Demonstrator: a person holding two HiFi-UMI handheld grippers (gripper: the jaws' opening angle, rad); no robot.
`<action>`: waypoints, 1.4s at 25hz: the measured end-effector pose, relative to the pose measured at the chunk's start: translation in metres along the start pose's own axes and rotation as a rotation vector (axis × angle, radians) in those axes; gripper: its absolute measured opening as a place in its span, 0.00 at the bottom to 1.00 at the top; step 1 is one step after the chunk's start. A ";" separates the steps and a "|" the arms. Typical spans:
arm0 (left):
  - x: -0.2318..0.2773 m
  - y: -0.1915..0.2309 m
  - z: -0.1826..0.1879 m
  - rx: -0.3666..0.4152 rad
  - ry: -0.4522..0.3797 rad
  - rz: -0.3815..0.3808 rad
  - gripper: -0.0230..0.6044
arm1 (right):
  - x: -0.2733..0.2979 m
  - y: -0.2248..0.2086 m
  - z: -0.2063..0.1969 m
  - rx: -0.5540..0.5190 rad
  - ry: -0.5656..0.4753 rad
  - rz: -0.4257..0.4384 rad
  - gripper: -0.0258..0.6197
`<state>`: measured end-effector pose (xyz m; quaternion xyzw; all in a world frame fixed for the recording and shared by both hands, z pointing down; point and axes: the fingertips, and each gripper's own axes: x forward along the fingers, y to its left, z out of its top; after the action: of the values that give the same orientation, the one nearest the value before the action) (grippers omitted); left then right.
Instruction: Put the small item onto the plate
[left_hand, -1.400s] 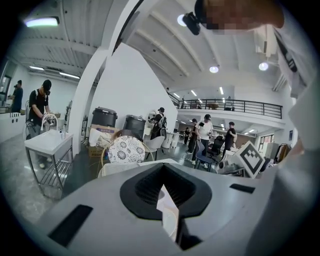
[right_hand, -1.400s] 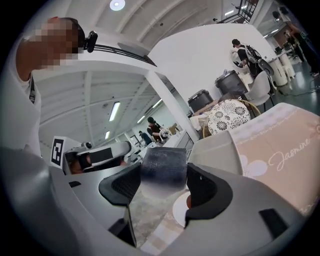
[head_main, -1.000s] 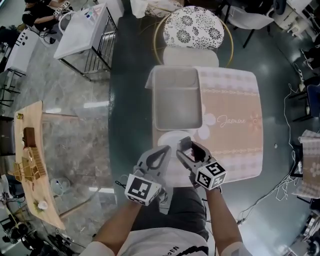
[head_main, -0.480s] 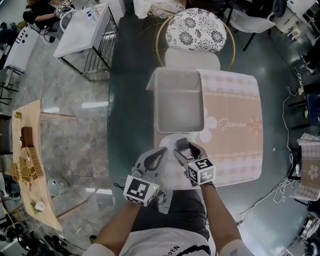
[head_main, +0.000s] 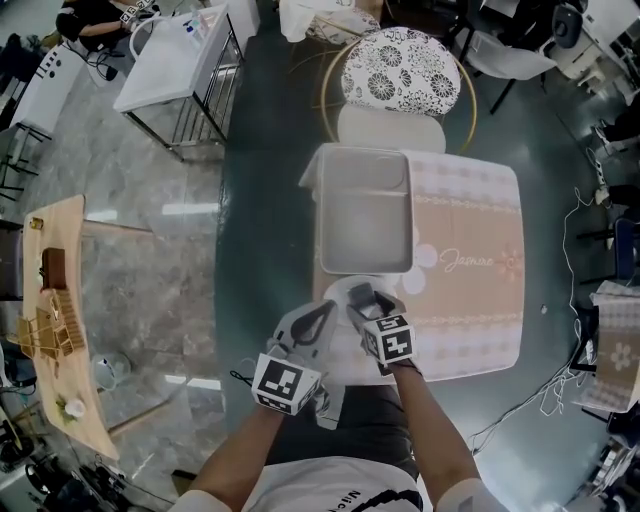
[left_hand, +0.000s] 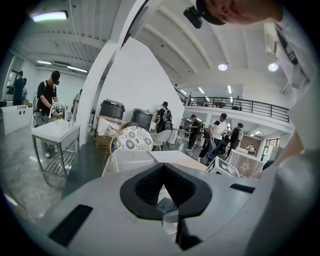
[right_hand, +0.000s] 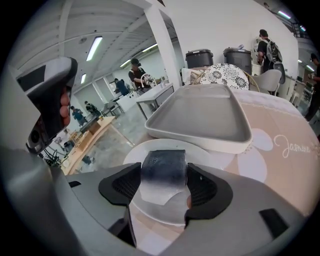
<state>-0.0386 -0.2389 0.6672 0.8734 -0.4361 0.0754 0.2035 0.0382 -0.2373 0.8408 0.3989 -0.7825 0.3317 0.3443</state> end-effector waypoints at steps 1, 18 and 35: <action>0.001 0.000 -0.002 -0.003 0.007 -0.001 0.05 | 0.001 0.001 0.000 0.000 0.007 0.000 0.51; 0.011 -0.023 -0.001 -0.035 0.080 -0.041 0.05 | -0.050 0.021 0.030 0.000 -0.040 0.067 0.51; -0.050 -0.089 0.086 -0.038 0.074 -0.082 0.05 | -0.214 0.082 0.130 0.072 -0.437 0.112 0.15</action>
<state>-0.0026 -0.1906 0.5475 0.8831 -0.3933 0.0910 0.2391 0.0277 -0.2175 0.5785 0.4291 -0.8471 0.2837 0.1333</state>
